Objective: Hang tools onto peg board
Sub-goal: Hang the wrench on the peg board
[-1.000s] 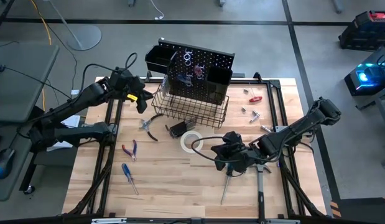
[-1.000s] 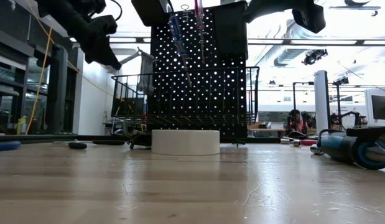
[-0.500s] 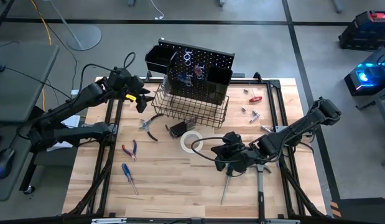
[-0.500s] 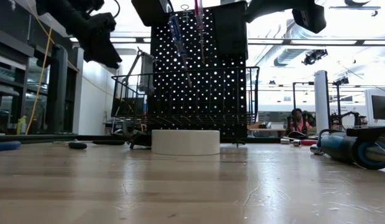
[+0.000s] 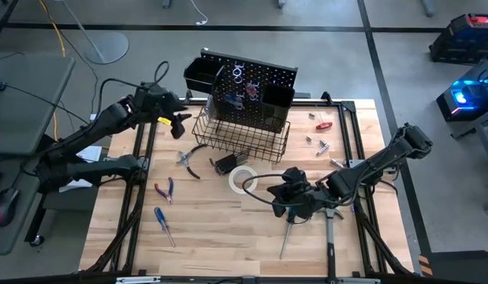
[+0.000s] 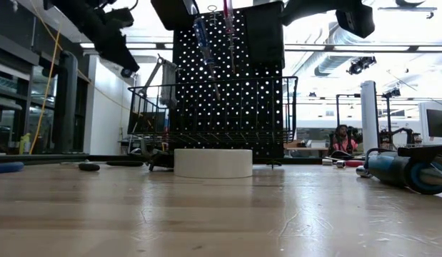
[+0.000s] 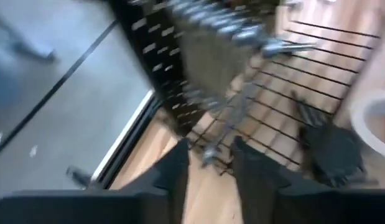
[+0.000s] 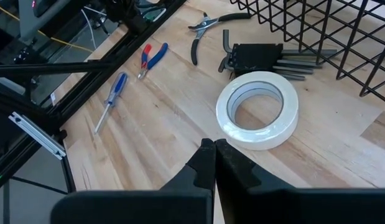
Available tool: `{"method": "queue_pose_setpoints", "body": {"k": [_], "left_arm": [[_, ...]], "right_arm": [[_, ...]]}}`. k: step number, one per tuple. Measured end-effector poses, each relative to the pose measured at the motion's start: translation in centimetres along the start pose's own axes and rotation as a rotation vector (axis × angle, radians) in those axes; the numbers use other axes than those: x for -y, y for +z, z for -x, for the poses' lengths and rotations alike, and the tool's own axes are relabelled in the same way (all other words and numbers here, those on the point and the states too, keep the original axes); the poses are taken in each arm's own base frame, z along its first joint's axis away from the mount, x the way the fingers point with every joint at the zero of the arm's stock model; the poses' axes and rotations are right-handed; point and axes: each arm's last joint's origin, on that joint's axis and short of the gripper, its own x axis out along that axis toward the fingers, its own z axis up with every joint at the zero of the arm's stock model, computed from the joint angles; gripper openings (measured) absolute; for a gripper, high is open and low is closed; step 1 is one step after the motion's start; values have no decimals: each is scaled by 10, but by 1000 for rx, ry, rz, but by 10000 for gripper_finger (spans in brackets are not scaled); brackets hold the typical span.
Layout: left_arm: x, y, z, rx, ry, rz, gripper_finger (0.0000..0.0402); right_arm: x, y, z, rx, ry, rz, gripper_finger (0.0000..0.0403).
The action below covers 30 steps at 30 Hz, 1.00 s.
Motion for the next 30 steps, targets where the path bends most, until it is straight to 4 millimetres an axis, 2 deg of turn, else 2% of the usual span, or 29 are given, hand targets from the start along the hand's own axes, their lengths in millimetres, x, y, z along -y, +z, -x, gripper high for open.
{"method": "queue_pose_setpoints", "body": {"k": [2, 5, 8, 11, 16, 19, 30], "left_arm": [[3, 0, 0, 0, -19, -64, 71], [6, 0, 0, -10, -31, -156, 56], [8, 0, 0, -13, -29, -212, 71], [9, 0, -4, -38, 1, -274, 102], [8, 2, -22, -79, -1, -360, 158], [7, 1, -33, -128, 5, -372, 179], [6, 6, -52, -108, 3, -366, 176]], "right_arm": [[0, 0, 0, 0, 0, 0, 0], [0, 0, 0, 0, -1, 0, 0], [0, 0, 0, 5, -4, 2, 0], [0, 0, 0, 9, -6, 2, 0], [0, 0, 0, 9, -8, 3, 0], [0, 0, 0, 9, -8, -8, 0], [1, 0, 0, 7, -13, -15, 0]]}}
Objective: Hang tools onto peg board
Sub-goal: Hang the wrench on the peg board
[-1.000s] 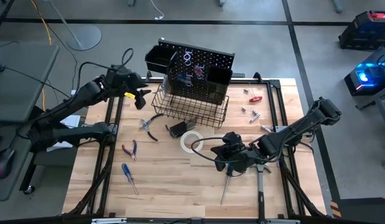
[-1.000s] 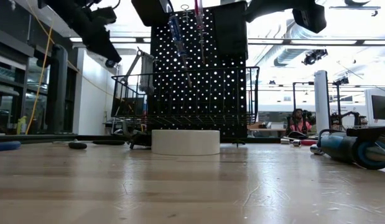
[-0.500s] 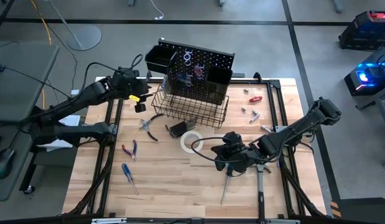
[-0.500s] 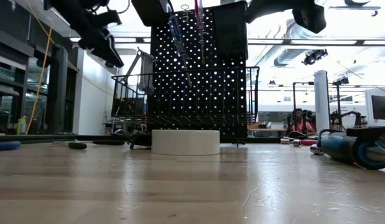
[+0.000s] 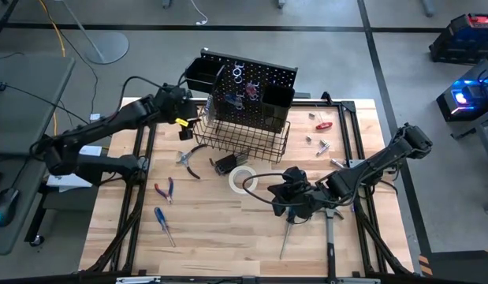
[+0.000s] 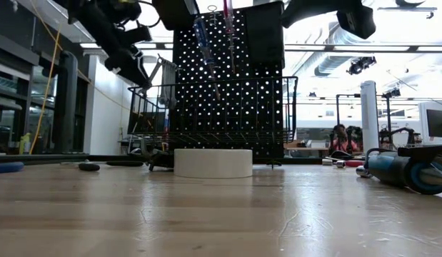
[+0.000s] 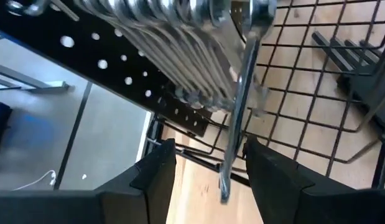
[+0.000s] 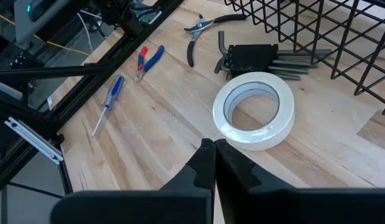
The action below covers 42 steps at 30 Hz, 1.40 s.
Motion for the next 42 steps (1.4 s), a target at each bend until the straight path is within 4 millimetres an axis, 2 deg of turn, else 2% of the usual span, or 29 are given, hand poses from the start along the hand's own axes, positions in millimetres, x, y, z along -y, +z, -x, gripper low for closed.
{"method": "queue_pose_setpoints", "body": {"k": [5, 12, 14, 22, 33, 42], "left_arm": [[3, -1, -4, -19, -37, -28, 147], [5, 1, 5, 1, -14, -32, 30], [4, 1, 8, 12, -7, -28, 9], [3, 2, 19, 51, 18, 25, 4], [3, 6, 31, 164, -22, 232, 0], [5, 9, 28, 189, -90, 340, 1]], "right_arm": [[0, 0, 0, 0, 0, -4, 0], [0, 0, 0, 0, 0, -4, 0], [0, 0, 0, 0, 0, -4, 0], [0, 0, 0, 0, 0, -4, 0], [1, 0, 0, -2, -6, 1, 0], [1, -1, 0, -5, -11, 5, 0]]}}
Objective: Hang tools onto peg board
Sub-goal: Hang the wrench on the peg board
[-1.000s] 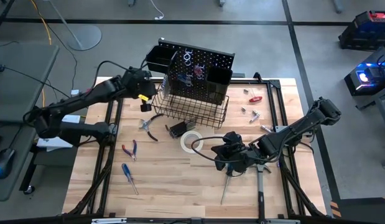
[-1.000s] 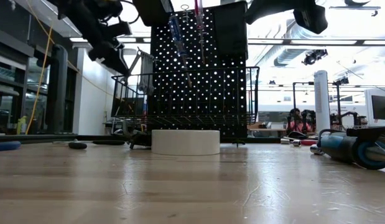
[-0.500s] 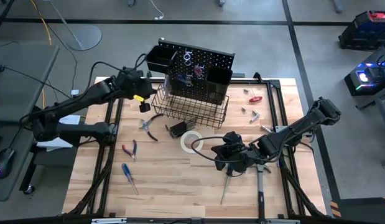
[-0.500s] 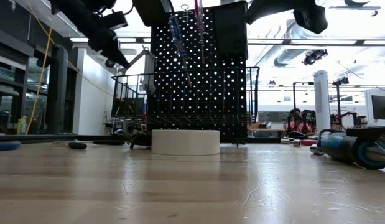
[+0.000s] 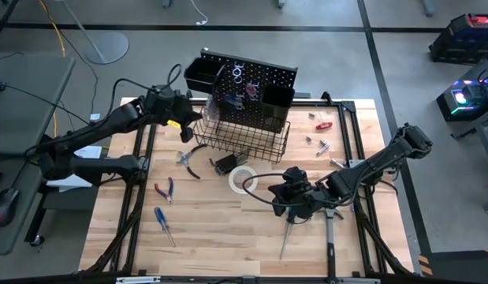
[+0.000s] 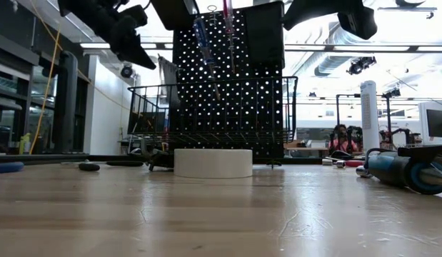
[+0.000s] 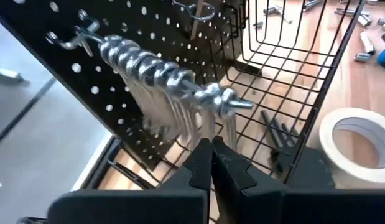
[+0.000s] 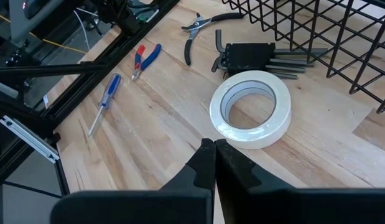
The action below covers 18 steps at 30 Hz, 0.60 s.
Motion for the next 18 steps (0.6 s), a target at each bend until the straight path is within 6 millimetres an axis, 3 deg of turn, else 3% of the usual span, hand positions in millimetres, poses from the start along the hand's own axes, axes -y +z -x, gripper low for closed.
{"method": "queue_pose_setpoints", "body": {"k": [18], "left_arm": [[6, 0, -7, -30, 0, 45, 0]], "right_arm": [[0, 0, 0, -3, -1, 8, 0]]}}
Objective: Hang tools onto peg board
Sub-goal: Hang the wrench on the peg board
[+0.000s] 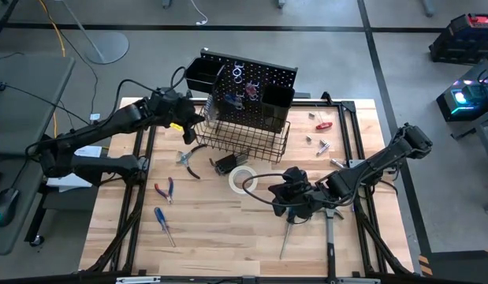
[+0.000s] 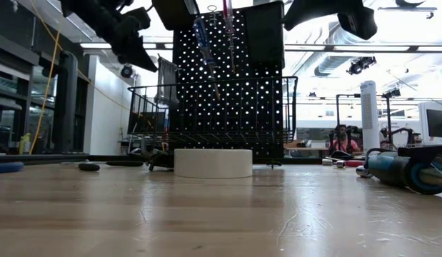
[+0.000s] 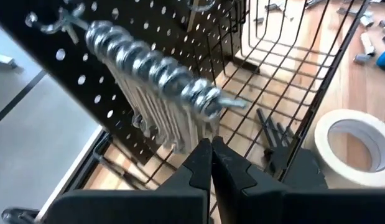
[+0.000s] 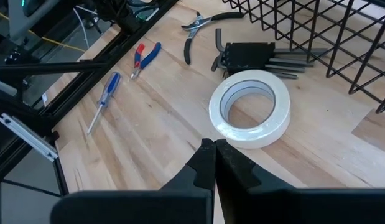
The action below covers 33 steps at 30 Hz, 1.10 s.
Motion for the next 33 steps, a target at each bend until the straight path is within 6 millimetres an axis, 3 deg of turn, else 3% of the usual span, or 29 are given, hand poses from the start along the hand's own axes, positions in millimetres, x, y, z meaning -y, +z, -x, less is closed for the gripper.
{"method": "queue_pose_setpoints", "body": {"k": [8, 17, 21, 27, 33], "left_arm": [[3, -10, 14, -72, -8, 5, 0], [9, 3, 28, 118, -250, 91, 0], [9, 1, 20, 180, -240, 104, 0], [11, -20, 0, 151, -242, 164, 0], [10, -19, -4, 210, -200, 160, 0]], "right_arm": [[1, -1, 0, -25, -1, 10, 0], [1, -1, 0, -25, -6, 13, 0], [2, -1, 0, -24, -7, 15, 0], [1, -1, 0, -25, -7, 21, 0], [2, 0, -1, -23, -9, 19, 0]]}}
